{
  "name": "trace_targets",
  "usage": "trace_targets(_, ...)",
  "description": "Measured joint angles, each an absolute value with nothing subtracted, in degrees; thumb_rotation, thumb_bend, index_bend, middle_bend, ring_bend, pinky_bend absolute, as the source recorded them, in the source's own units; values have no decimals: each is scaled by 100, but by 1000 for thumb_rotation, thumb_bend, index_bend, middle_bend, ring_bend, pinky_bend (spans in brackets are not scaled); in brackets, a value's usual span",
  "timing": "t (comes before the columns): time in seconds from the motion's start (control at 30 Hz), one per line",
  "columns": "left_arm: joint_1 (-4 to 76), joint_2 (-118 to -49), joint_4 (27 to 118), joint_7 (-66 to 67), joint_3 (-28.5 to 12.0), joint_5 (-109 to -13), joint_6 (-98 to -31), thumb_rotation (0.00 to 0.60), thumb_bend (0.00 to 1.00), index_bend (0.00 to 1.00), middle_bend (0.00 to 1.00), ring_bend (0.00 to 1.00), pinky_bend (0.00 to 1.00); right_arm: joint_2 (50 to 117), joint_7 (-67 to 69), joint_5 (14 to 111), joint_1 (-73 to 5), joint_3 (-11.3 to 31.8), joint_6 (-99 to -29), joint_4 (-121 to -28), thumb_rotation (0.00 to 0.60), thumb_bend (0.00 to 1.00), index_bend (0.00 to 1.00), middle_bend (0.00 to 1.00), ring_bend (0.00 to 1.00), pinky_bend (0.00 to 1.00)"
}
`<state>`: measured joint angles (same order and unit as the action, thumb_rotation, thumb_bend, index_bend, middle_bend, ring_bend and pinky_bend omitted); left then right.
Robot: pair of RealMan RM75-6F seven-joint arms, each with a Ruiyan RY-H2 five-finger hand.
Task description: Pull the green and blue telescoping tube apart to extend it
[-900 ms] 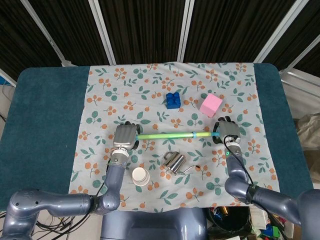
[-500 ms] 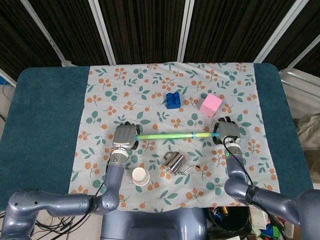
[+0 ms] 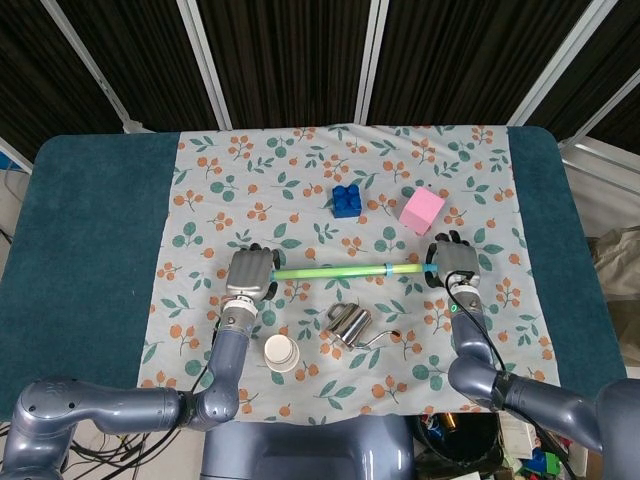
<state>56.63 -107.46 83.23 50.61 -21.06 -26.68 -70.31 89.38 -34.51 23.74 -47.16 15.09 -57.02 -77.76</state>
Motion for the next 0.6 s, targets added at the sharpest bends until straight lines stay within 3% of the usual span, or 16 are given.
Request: trace_targets(0.6,5462,-10323,8753,5055,-2007,-2705,-7148,600,436,642,379,207,345,8744,-3486,2403,-4642,1544,-5894,-8023,600,366,679,151,52,152)
